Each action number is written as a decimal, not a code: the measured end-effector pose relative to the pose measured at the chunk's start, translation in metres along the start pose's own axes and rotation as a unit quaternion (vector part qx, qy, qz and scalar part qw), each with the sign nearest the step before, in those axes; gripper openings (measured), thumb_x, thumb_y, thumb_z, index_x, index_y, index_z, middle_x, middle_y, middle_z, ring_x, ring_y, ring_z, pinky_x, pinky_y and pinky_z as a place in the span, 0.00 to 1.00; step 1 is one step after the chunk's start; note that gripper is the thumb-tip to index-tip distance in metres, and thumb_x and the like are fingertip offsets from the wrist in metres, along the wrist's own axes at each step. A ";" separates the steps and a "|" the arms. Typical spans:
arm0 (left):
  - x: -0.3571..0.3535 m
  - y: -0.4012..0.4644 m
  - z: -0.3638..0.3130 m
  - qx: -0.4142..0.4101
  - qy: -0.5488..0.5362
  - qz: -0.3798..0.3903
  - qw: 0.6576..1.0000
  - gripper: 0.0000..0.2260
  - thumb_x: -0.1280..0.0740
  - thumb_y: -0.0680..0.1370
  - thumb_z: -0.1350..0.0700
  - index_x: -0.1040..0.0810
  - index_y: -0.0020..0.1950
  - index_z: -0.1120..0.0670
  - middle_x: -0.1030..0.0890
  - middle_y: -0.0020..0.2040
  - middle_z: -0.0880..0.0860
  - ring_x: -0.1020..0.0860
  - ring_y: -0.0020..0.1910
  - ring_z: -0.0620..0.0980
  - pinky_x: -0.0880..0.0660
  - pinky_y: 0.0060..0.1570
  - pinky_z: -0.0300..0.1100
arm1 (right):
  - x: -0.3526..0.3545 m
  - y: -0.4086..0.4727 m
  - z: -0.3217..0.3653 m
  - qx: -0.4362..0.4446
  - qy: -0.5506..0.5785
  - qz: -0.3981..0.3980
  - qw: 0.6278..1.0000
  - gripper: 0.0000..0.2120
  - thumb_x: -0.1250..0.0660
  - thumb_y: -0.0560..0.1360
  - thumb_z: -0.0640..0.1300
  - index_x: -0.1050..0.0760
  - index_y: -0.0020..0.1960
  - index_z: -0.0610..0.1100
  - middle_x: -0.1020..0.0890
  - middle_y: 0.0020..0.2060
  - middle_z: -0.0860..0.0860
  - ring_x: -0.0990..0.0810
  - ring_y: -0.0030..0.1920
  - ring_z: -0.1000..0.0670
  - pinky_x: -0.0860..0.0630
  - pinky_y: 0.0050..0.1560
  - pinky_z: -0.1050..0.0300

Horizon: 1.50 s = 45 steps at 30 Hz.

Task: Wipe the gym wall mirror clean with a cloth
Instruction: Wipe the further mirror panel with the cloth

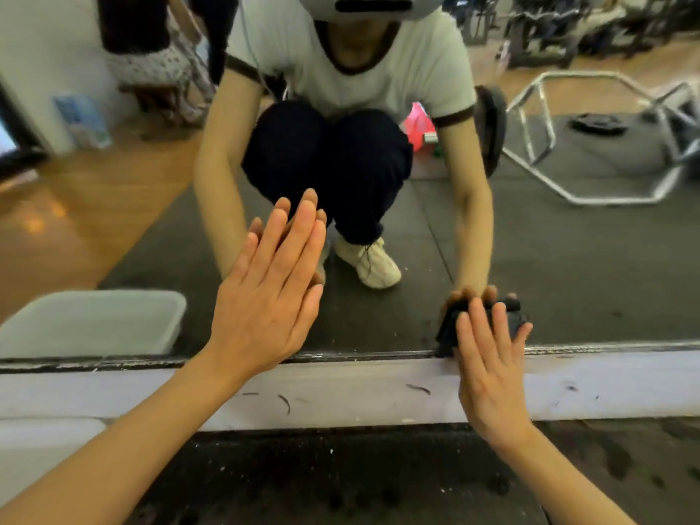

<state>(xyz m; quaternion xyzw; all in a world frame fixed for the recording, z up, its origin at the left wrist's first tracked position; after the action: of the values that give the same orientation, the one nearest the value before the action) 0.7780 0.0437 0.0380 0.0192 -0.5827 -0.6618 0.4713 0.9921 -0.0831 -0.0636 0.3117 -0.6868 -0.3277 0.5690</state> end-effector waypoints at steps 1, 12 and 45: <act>0.000 0.000 0.000 0.003 0.003 -0.003 1.000 0.34 0.44 0.82 0.54 0.58 0.82 0.58 0.63 0.82 0.52 0.61 0.82 0.51 0.61 0.79 0.48 | -0.005 0.013 0.022 0.018 0.006 -0.003 1.000 0.44 0.46 0.69 0.30 0.58 0.82 0.44 0.57 0.82 0.49 0.58 0.81 0.46 0.65 0.79 0.43; 0.001 0.001 0.000 -0.004 -0.002 0.000 1.000 0.33 0.45 0.82 0.53 0.57 0.83 0.58 0.61 0.83 0.53 0.60 0.82 0.52 0.60 0.80 0.48 | 0.031 0.026 -0.052 -0.026 0.014 -0.075 0.997 0.27 0.52 0.86 0.41 0.56 0.83 0.47 0.56 0.82 0.52 0.56 0.81 0.47 0.60 0.79 0.44; 0.005 0.042 -0.071 -0.014 -0.263 -0.027 0.964 0.29 0.49 0.85 0.54 0.58 0.83 0.56 0.59 0.83 0.52 0.56 0.82 0.50 0.58 0.80 0.46 | 0.050 0.125 0.022 0.144 -0.057 -0.077 0.985 0.27 0.53 0.87 0.48 0.60 0.82 0.43 0.60 0.81 0.50 0.57 0.81 0.49 0.58 0.80 0.48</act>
<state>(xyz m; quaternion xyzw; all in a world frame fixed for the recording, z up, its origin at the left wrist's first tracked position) 0.8409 -0.0079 0.0514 -0.1465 -0.6761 -0.6643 0.2831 0.9552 -0.0476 0.0626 0.4235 -0.7321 -0.2853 0.4509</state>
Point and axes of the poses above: each hand's wrist, its own y-axis towards the middle knuckle, its own x-axis out of the back of the hand, z = x × y, the point moved 5 cm from there along y, towards the middle knuckle
